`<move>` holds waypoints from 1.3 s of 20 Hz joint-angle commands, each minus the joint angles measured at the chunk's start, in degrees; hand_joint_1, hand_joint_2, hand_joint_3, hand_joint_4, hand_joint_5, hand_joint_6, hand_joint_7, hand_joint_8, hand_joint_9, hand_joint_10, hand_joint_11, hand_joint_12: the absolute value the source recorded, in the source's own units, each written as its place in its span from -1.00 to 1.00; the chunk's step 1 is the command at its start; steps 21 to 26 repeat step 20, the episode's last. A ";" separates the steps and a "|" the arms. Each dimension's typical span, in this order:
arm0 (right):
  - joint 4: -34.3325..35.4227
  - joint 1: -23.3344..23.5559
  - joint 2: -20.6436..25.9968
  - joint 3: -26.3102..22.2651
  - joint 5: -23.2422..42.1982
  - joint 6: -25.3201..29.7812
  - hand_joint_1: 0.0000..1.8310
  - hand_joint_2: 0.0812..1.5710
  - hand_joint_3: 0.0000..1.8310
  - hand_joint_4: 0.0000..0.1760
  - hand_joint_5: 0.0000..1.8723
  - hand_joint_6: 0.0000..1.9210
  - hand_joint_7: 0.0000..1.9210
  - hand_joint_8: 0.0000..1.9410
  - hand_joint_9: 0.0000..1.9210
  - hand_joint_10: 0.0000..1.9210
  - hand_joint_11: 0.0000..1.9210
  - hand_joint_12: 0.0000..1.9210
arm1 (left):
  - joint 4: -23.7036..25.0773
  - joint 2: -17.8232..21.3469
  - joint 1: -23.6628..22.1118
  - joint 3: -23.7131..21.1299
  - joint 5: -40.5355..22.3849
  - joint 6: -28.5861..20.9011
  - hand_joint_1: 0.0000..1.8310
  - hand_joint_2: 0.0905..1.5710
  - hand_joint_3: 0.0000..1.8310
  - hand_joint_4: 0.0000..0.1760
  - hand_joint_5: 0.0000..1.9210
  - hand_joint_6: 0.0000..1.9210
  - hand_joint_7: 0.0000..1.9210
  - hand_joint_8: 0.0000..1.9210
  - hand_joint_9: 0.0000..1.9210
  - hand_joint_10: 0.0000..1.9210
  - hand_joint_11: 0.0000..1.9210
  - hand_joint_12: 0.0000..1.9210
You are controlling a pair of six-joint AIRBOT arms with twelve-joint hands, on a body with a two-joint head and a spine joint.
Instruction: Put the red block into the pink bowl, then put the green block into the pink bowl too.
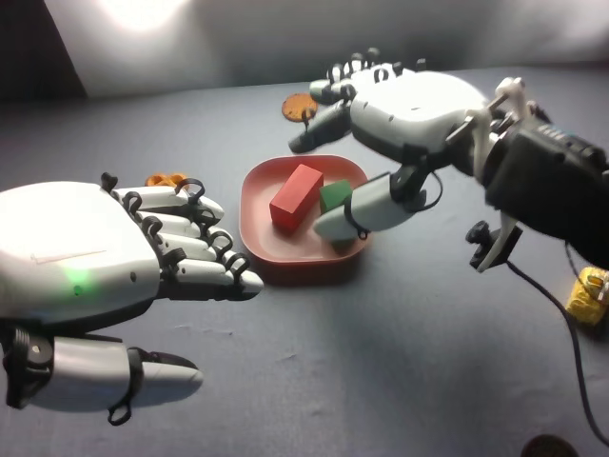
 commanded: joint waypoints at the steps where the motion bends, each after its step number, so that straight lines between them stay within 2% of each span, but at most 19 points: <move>1: -2.26 1.01 1.06 -0.61 4.61 1.01 -0.22 0.03 -1.00 1.00 -0.49 -1.00 -0.91 -1.00 -1.00 -1.00 -1.00 -1.00 | -1.63 0.20 -0.66 0.14 -4.40 -0.09 -0.87 0.73 -1.00 -1.00 -0.65 -1.00 -0.64 -1.00 -0.72 -1.00 -1.00 -0.65; 3: -3.70 2.18 3.04 -2.44 4.54 1.94 -0.26 0.01 -1.00 1.00 -0.62 -1.00 -0.96 -1.00 -1.00 -1.00 -1.00 -1.00 | -1.65 0.22 -0.40 0.16 -4.48 -0.42 -0.80 0.71 -1.00 -1.00 -0.64 -1.00 -0.63 -1.00 -0.71 -1.00 -1.00 -0.62; 4: -4.02 2.68 3.86 -3.16 4.35 1.98 -0.19 -0.02 -1.00 0.69 -0.70 -1.00 -0.93 -0.99 -1.00 -1.00 -1.00 -1.00 | -2.00 0.23 -0.43 0.19 -4.45 -0.49 -0.74 0.70 -1.00 -1.00 -0.67 -1.00 -0.65 -1.00 -0.73 -1.00 -1.00 -0.67; 5: -4.05 3.53 4.97 -3.95 3.62 1.98 -0.15 -0.03 -1.00 0.42 -0.72 -1.00 -0.91 -0.98 -1.00 -1.00 -1.00 -1.00 | -2.43 0.21 -0.69 0.24 -4.27 -0.49 -0.78 0.71 -1.00 -1.00 -0.68 -1.00 -0.66 -1.00 -0.74 -1.00 -1.00 -0.68; 6: -4.04 4.11 5.86 -4.51 3.10 1.98 -0.15 -0.03 -1.00 0.42 -0.72 -1.00 -0.91 -0.98 -1.00 -1.00 -1.00 -1.00 | -2.47 0.12 -1.03 0.28 -3.96 -0.48 -0.78 0.71 -1.00 -1.00 -0.68 -1.00 -0.66 -1.00 -0.74 -1.00 -1.00 -0.68; 7: -4.04 4.85 7.10 -5.29 2.23 1.98 -0.12 -0.03 -1.00 -0.19 -0.85 -1.00 -0.92 -0.99 -1.00 -1.00 -1.00 -1.00 | -2.46 -0.05 -1.37 0.44 -3.92 -0.47 -0.82 0.74 -0.99 -1.00 -0.67 -0.99 -0.65 -1.00 -0.74 -1.00 -1.00 -0.68; 8: -4.55 5.60 8.29 -6.03 0.73 1.99 -0.08 -0.03 -1.00 -0.34 -0.88 -1.00 -0.92 -1.00 -1.00 -1.00 -1.00 -1.00 | -2.38 -0.08 -1.54 0.49 -3.94 -0.47 -0.81 0.74 -0.99 -1.00 -0.66 -0.99 -0.65 -1.00 -0.73 -1.00 -1.00 -0.66; 9: -7.08 6.59 10.20 -7.28 -1.21 2.03 -0.08 -0.03 -1.00 -0.34 -0.88 -1.00 -0.92 -1.00 -1.00 -1.00 -1.00 -1.00 | -2.31 -0.08 -1.57 0.50 -4.21 -0.47 -0.81 0.74 -0.99 -1.00 -0.66 -0.99 -0.65 -1.00 -0.73 -1.00 -1.00 -0.66; 10: -10.52 6.96 11.80 -8.56 -2.18 3.05 -0.16 0.00 -1.00 -1.00 -0.99 -1.00 -0.99 -1.00 -1.00 -1.00 -0.99 -1.00 | -2.30 -0.08 -1.58 0.42 -4.25 -0.47 -0.76 0.73 -1.00 -1.00 -0.67 -1.00 -0.65 -1.00 -0.73 -1.00 -1.00 -0.64; 11: -16.54 7.05 14.37 -10.33 -2.60 6.62 -0.21 0.02 -0.99 -1.00 -1.00 -1.00 -1.00 -1.00 -1.00 -1.00 -0.97 -0.99 | -2.30 -0.08 -1.58 0.29 -4.25 -0.47 -0.82 0.74 -1.00 -1.00 -0.68 -1.00 -0.65 -1.00 -0.73 -1.00 -1.00 -0.64; 14: -29.09 6.62 19.32 -12.31 -3.51 17.62 -0.31 0.03 -0.99 -1.00 -1.00 -1.00 -1.00 -1.00 -1.00 -1.00 -0.93 -0.96 | -2.30 -0.08 -1.58 0.17 -4.23 -0.47 -0.78 0.73 -1.00 -1.00 -0.67 -1.00 -0.66 -1.00 -0.73 -1.00 -1.00 -0.63; 15: -33.74 6.44 20.95 -12.33 -3.95 23.60 -0.28 0.03 -0.99 -1.00 -1.00 -1.00 -1.00 -1.00 -1.00 -1.00 -0.94 -0.96 | -2.30 -0.08 -1.58 0.18 -4.23 -0.47 -0.79 0.74 -1.00 -1.00 -0.67 -1.00 -0.66 -1.00 -0.74 -1.00 -1.00 -0.63; 16: -38.67 6.23 22.73 -12.33 -4.15 28.88 -0.32 0.03 -0.99 -1.00 -1.00 -1.00 -1.00 -1.00 -1.00 -1.00 -0.93 -0.95 | -2.30 -0.08 -1.58 0.19 -4.23 -0.47 -0.80 0.75 -1.00 -1.00 -0.68 -1.00 -0.67 -1.00 -0.75 -1.00 -1.00 -0.67; 18: -52.53 6.01 26.48 -12.33 -4.17 42.63 -0.33 0.03 -0.99 -1.00 -1.00 -1.00 -1.00 -1.00 -1.00 -1.00 -0.94 -0.95 | -2.30 -0.08 -1.63 0.18 -4.24 -0.47 -0.83 0.76 -0.99 -1.00 -0.68 -1.00 -0.68 -1.00 -0.75 -1.00 -1.00 -0.69; 19: -59.60 5.90 28.03 -12.32 -4.05 50.14 -0.38 0.07 -1.00 -1.00 -1.00 -1.00 -1.00 -1.00 -1.00 -1.00 -1.00 -0.78 | -2.30 -0.08 -1.67 0.19 -4.25 -0.47 -0.82 0.76 -1.00 -1.00 -0.68 -1.00 -0.67 -1.00 -0.74 -1.00 -1.00 -0.66; 20: -68.26 5.84 29.47 -12.33 -3.22 59.27 -0.36 0.07 -1.00 -1.00 -1.00 -1.00 -1.00 -1.00 -1.00 -1.00 -1.00 -0.80 | -2.30 -0.07 -1.67 0.19 -4.28 -0.47 -0.87 0.77 -0.99 -1.00 -0.70 -1.00 -0.69 -1.00 -0.76 -1.00 -1.00 -0.69; 26: -68.26 5.84 29.47 -12.33 -3.22 59.27 -0.36 0.07 -1.00 -1.00 -1.00 -1.00 -1.00 -1.00 -1.00 -1.00 -1.00 -0.80 | -2.30 -0.07 -1.67 0.19 -4.28 -0.47 -0.87 0.77 -0.99 -1.00 -0.70 -1.00 -0.69 -1.00 -0.76 -1.00 -1.00 -0.69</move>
